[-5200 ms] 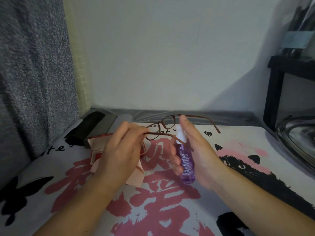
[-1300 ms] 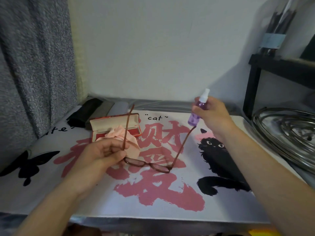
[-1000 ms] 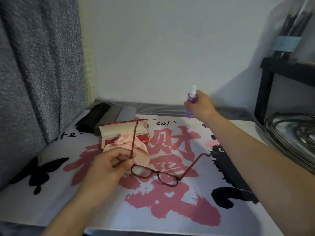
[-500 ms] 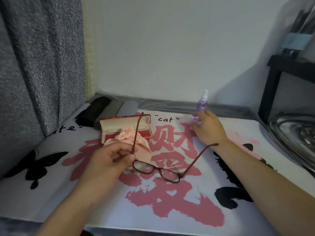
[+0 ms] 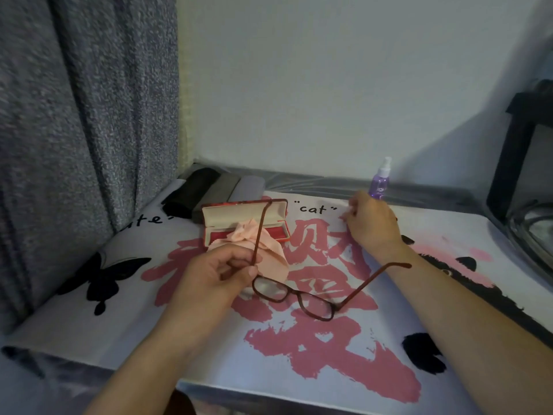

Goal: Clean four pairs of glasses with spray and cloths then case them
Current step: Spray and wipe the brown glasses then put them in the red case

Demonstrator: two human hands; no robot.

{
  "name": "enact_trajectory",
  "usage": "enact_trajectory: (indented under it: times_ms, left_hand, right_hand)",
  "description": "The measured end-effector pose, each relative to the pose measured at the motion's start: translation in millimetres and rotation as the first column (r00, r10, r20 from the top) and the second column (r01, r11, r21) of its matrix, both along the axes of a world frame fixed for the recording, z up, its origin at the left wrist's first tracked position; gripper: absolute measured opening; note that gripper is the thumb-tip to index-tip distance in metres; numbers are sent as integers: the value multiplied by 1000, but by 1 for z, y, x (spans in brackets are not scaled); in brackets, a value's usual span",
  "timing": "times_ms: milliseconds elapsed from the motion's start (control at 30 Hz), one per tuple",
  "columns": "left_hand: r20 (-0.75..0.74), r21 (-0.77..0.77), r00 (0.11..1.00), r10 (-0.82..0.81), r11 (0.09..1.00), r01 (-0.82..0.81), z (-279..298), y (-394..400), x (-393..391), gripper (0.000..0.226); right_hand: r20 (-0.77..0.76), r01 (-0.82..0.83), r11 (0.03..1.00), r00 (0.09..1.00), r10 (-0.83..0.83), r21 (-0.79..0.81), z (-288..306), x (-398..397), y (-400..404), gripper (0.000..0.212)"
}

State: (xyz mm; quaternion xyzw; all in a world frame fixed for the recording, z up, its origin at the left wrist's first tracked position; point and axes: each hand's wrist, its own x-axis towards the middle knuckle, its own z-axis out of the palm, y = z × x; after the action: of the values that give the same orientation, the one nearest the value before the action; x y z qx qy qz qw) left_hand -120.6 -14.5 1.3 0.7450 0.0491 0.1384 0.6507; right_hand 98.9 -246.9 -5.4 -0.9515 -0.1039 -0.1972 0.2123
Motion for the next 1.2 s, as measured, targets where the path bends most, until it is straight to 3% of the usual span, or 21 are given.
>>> enact_trajectory:
  times_ms: [100,167,233,300,400,533,600,667,733,800,833,867,933,1000,1200]
  left_hand:
    - [25,-31,999,20,999,-20,3,1,-1,33]
    - [26,-46,999,43,998,-42,4,2,0,25]
    - [28,-50,999,47,998,-45,2,2,1,24]
    - [37,-50,998,44,998,-42,0,2,2,28]
    - [53,-64,998,37,997,-33,-1,2,3,30]
    - [65,-72,998,13,997,-8,-1,2,1,31]
    - [62,-64,998,16,998,-12,-2,1,1,29]
    - [69,-78,997,20,997,-14,-2,1,1,24]
    - [84,-110,996,12,994,-3,1,0,1,16]
    - [106,-111,994,-17,993,28,8,-2,3,16]
    - [115,-97,992,-43,994,54,14,-5,6,16]
    - [125,-81,989,-77,993,88,21,-8,11,14]
    - [157,-24,977,-142,989,148,34,-19,26,19]
    - [181,36,965,-191,982,187,44,-34,47,24]
    - [93,48,949,-301,953,298,27,-67,94,25]
  right_hand:
    - [110,-25,1000,994,25,-3,7,-13,1,29]
    - [169,-180,983,969,182,-27,15,-28,5,19]
    - [13,-404,912,914,404,69,22,-49,15,20]
    - [-173,-515,834,819,547,195,24,-66,31,22]
    - [-213,-599,792,764,610,119,21,-79,52,37]
    - [-183,-594,800,798,574,-82,16,-79,63,32]
    - [-177,-613,789,781,599,-34,15,-79,64,16]
    - [-142,-585,792,781,608,175,22,-77,57,9]
    - [-75,-471,756,826,559,456,43,-73,42,17]
    - [-18,-370,591,838,546,717,71,-70,18,27]
    - [-14,-337,544,841,541,768,83,-68,5,31]
    - [-24,-335,564,845,534,754,92,-66,-8,34]
    - [-52,-367,734,876,479,572,98,-63,-29,38]
    - [-43,-389,815,893,449,430,95,-62,-43,43]
    - [22,-429,708,863,505,561,71,-63,-55,39]
